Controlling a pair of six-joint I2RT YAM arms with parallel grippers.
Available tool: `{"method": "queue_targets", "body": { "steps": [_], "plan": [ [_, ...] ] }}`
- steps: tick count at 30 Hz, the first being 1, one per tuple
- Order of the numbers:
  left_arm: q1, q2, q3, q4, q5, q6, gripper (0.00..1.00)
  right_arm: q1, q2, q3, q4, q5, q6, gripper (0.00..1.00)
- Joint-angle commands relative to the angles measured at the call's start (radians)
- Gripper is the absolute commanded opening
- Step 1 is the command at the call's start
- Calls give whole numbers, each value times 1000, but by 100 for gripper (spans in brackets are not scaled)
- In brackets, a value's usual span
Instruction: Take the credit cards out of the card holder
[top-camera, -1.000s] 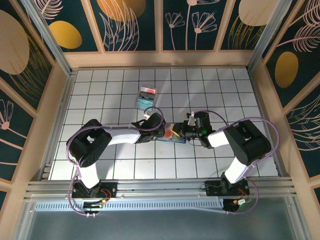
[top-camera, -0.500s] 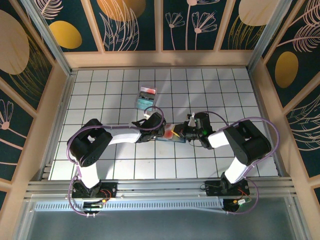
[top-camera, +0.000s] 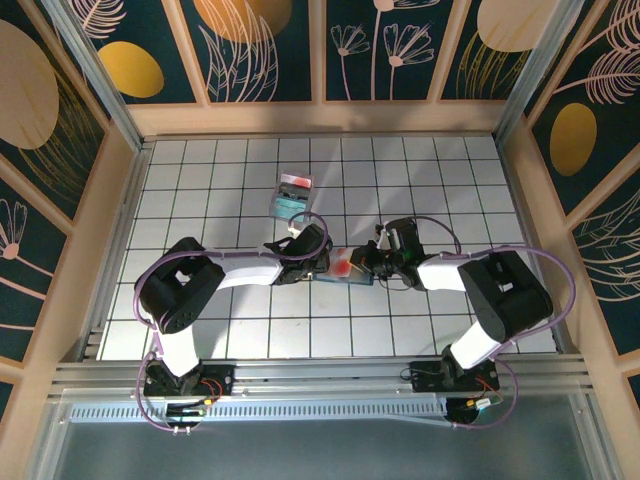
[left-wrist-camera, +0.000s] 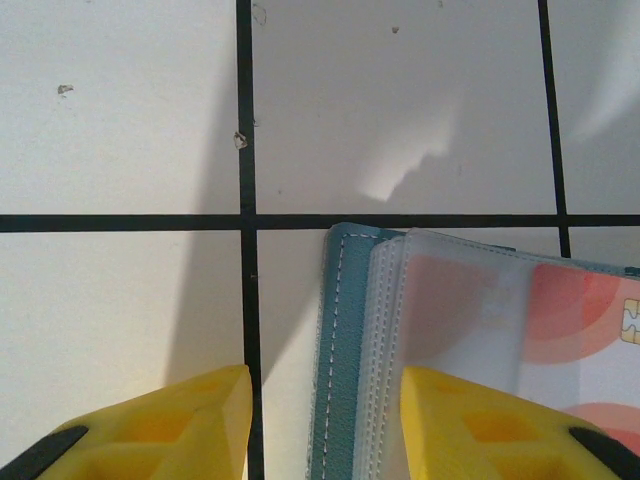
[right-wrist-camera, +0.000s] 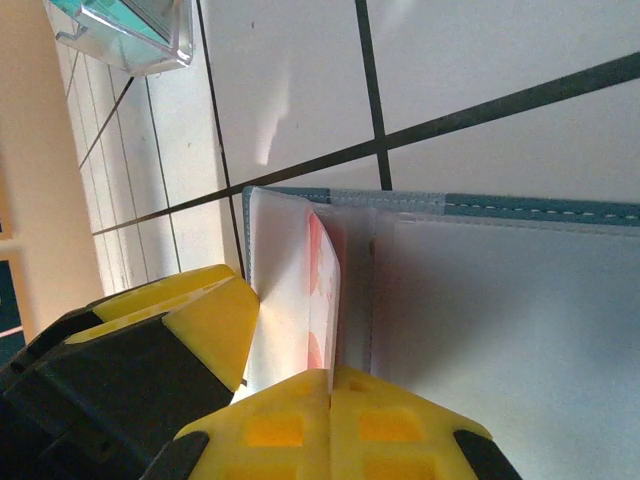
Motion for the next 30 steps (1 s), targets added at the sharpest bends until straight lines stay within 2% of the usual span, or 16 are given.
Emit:
{"method": "queue_targets", "body": {
  "steps": [1,9,12,23,28,30],
  "plan": [
    [12,40,-33,-147,-16,3,43,-8,-39,26,-136,106,-66,0],
    [12,5,-44,-129,-13,5,43,-16,-121,65,-243,156,-143,0],
    [12,-20,-40,-115,-9,7,46,-15,-152,87,-284,175,-176,0],
    [20,-173,-33,-99,-53,14,76,-15,-227,163,-379,204,-290,0],
    [59,-269,-49,-103,-104,15,98,-11,-226,209,-411,199,-340,0],
    [72,-308,-57,-105,-137,19,99,-4,-227,230,-427,214,-362,0]
  ]
}}
